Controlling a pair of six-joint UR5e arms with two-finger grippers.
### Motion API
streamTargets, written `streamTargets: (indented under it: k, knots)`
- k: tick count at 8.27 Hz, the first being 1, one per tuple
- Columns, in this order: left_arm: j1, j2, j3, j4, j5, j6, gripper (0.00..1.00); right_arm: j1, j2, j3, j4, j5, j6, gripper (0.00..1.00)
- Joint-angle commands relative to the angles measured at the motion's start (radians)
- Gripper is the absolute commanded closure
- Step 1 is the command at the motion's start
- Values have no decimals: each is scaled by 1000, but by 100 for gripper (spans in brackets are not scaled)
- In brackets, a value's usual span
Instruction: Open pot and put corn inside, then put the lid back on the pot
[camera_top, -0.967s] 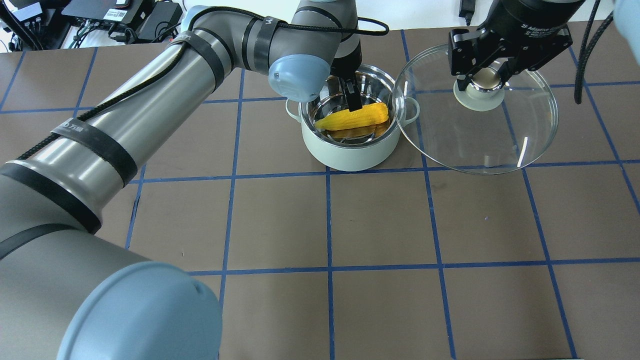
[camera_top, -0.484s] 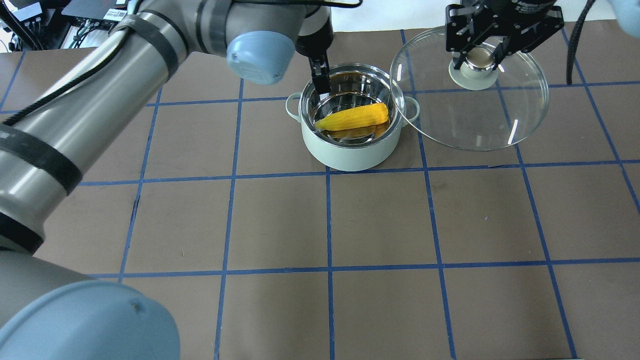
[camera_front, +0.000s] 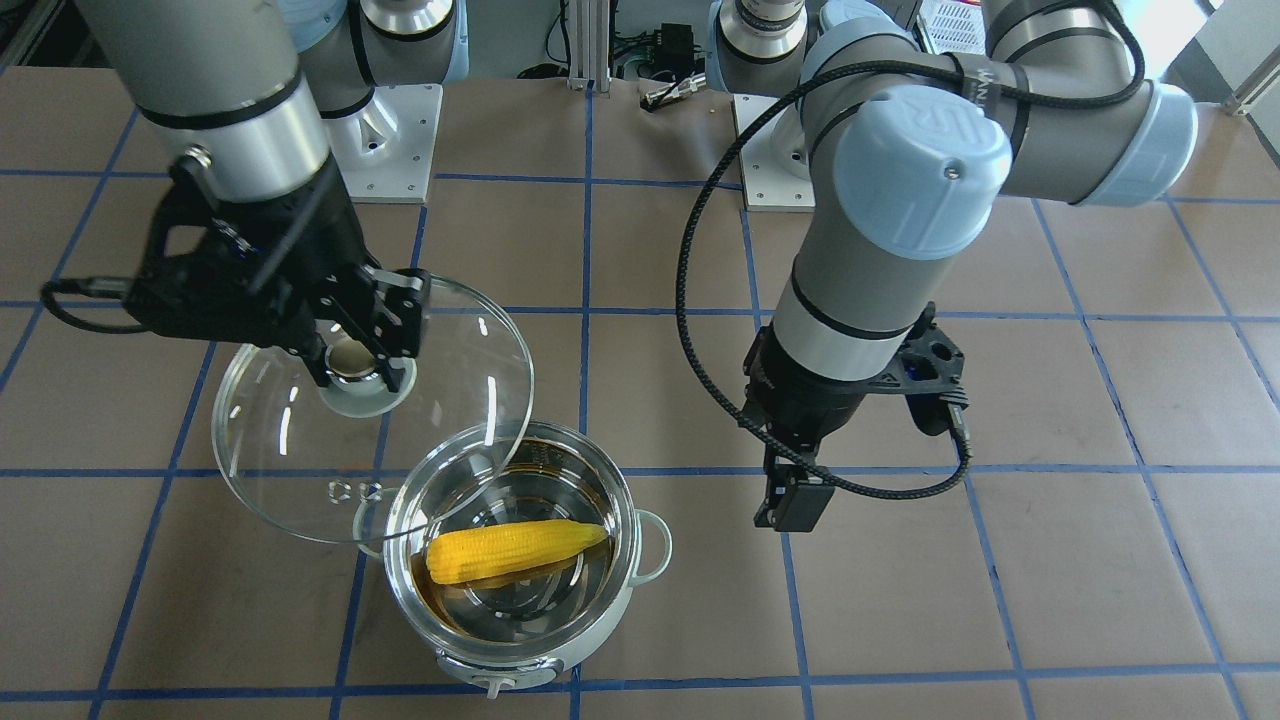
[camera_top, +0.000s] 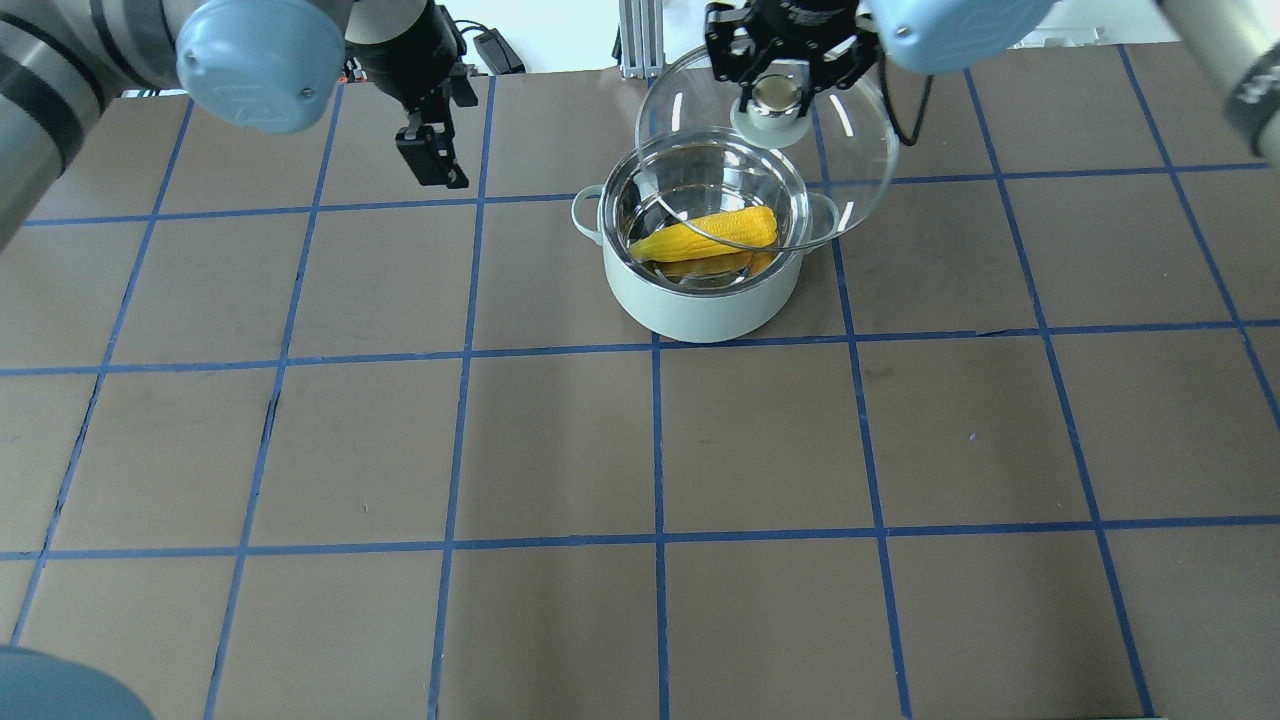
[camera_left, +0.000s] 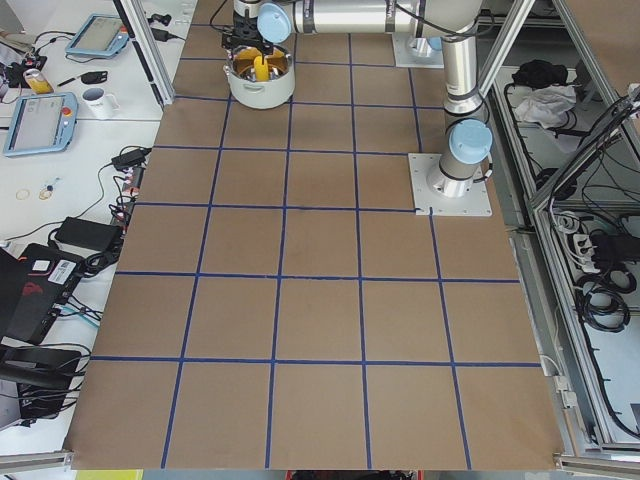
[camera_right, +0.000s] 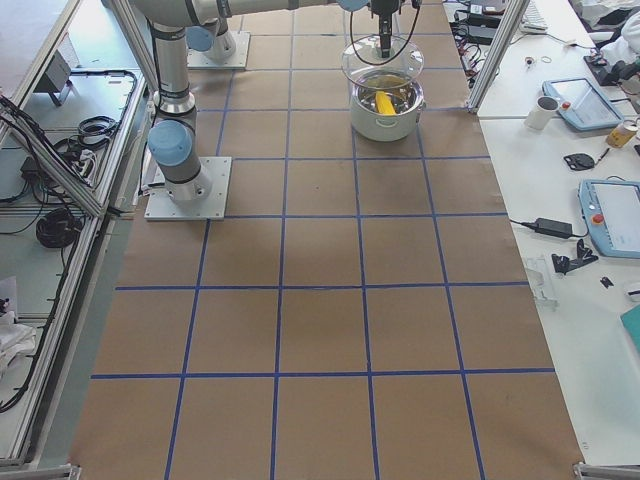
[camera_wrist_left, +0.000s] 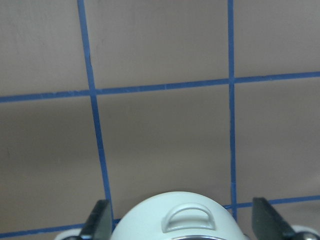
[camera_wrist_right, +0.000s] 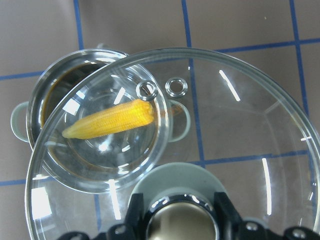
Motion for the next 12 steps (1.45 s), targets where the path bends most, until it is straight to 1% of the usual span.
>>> streamTargets:
  k: [1, 2, 3, 4, 6, 8, 9, 10, 11, 12]
  knots:
    - [55, 121, -148, -38, 57, 287, 0, 112, 156, -14, -159, -11, 97, 85]
    - [56, 139, -155, -38, 87, 354, 0, 110, 167, -30, -161, -11, 95, 85]
    - [59, 141, -152, -35, 84, 404, 0, 103, 181, -37, -161, -22, 80, 85]
    - [61, 140, -151, -20, 84, 503, 0, 92, 207, -38, -161, -22, 76, 85]
    - [59, 147, -151, 9, 84, 724, 0, 60, 219, -37, -159, -14, 56, 85]
    - [59, 149, -151, 9, 85, 951, 0, 55, 221, -32, -159, -9, 57, 85]
    - [58, 167, -151, 5, 84, 1044, 0, 55, 223, -32, -159, -13, 57, 85]
    - [58, 217, -166, 0, 85, 1184, 0, 54, 233, -23, -161, -10, 68, 85]
    - [58, 239, -167, -13, 88, 1291, 0, 54, 236, -23, -161, -8, 83, 85]
    - [56, 256, -170, -20, 114, 1312, 0, 54, 235, -18, -162, -9, 82, 86]
